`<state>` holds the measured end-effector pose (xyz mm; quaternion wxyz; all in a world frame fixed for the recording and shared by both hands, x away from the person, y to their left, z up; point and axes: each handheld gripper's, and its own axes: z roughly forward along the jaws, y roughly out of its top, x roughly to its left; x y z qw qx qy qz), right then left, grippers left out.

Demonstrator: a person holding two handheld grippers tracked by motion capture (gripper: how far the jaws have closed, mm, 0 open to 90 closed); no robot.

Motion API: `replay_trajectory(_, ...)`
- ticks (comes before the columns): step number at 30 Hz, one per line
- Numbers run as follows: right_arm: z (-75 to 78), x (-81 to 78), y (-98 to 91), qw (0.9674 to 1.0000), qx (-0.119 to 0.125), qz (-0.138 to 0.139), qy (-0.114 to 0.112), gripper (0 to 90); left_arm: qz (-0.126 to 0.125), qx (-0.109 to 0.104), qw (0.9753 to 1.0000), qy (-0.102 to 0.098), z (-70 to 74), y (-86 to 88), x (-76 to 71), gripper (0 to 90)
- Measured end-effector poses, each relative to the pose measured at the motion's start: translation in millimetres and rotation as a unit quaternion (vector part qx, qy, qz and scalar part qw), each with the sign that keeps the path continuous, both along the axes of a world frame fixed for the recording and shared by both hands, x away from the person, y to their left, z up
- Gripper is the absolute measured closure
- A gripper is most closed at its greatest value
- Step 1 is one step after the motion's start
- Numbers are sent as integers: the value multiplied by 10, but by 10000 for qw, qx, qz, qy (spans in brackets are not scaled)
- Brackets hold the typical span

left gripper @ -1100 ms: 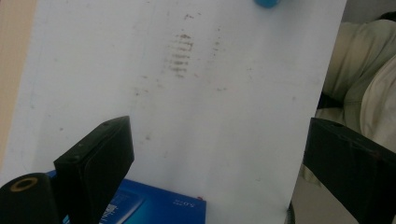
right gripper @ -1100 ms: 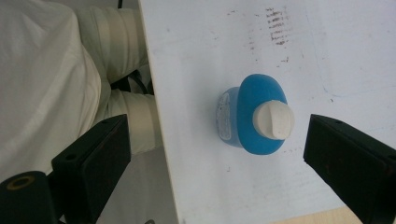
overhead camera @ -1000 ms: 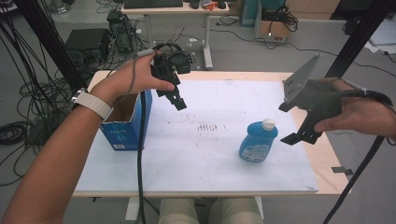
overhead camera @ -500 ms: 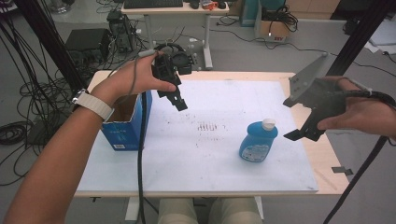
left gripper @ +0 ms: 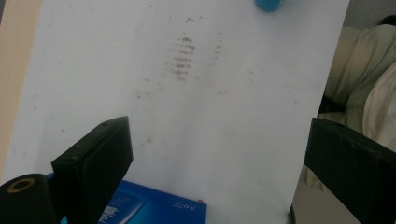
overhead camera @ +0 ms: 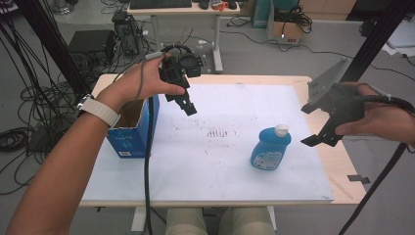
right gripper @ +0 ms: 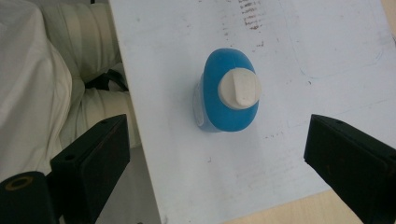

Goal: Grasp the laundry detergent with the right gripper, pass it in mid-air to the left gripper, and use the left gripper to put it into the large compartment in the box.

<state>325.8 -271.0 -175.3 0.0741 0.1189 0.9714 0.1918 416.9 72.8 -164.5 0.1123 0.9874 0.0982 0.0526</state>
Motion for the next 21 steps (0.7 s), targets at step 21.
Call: replay_trajectory(21, -334, 149, -162, 9998, 195, -35, 0, 62, 23, -18, 10000, -31, -16, -8, 10, 83)
